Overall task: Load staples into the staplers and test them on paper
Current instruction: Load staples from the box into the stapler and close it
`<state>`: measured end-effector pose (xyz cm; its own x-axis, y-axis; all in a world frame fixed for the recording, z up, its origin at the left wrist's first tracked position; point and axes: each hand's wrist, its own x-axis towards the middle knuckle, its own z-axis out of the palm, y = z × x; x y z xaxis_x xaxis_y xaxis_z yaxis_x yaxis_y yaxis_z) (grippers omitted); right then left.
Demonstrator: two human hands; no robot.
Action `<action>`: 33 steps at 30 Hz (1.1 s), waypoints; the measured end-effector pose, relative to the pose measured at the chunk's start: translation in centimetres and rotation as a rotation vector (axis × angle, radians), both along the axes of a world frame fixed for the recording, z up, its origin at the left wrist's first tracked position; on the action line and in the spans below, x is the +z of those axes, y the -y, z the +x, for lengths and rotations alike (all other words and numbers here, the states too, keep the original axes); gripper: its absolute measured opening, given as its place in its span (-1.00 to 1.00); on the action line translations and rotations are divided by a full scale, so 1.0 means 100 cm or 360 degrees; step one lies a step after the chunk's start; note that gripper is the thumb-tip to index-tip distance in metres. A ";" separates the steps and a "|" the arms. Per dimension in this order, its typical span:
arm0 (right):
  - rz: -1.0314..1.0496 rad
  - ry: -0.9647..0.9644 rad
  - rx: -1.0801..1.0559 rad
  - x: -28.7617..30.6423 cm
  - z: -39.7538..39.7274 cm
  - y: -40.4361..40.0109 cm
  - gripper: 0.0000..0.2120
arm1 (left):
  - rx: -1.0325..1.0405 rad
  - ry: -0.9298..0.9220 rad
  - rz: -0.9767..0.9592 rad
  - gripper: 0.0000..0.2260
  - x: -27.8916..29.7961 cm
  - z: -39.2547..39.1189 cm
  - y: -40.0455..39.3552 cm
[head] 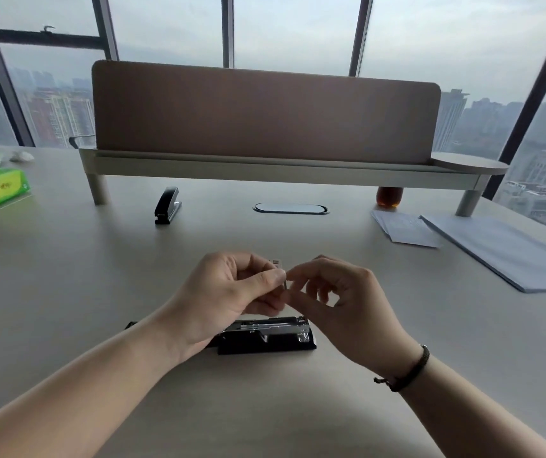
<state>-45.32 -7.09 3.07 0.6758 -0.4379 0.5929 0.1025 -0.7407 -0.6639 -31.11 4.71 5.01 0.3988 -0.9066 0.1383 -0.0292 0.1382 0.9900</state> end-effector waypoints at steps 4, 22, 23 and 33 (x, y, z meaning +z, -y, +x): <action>-0.0054 0.0005 -0.0008 -0.002 0.001 0.000 -0.84 | 0.0032 -0.0024 -0.0027 -0.82 -0.002 -0.002 0.001; -0.0465 0.0072 -0.0143 -0.001 0.002 -0.005 -0.86 | 0.0008 -0.0236 0.0076 -0.71 -0.009 0.003 -0.005; -0.0489 0.0068 -0.0145 -0.001 0.002 -0.006 -0.87 | 0.0007 -0.0236 0.0080 -0.72 -0.010 0.003 -0.005; -0.0305 -0.0146 -0.0024 0.003 -0.002 0.001 -0.93 | 0.0227 0.0512 0.0089 -0.75 -0.016 0.005 -0.007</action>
<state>-45.50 -7.15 3.35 0.7249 -0.3337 0.6026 0.0359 -0.8553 -0.5168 -30.62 5.44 3.43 0.4660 -0.8546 0.2291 -0.3559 0.0560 0.9328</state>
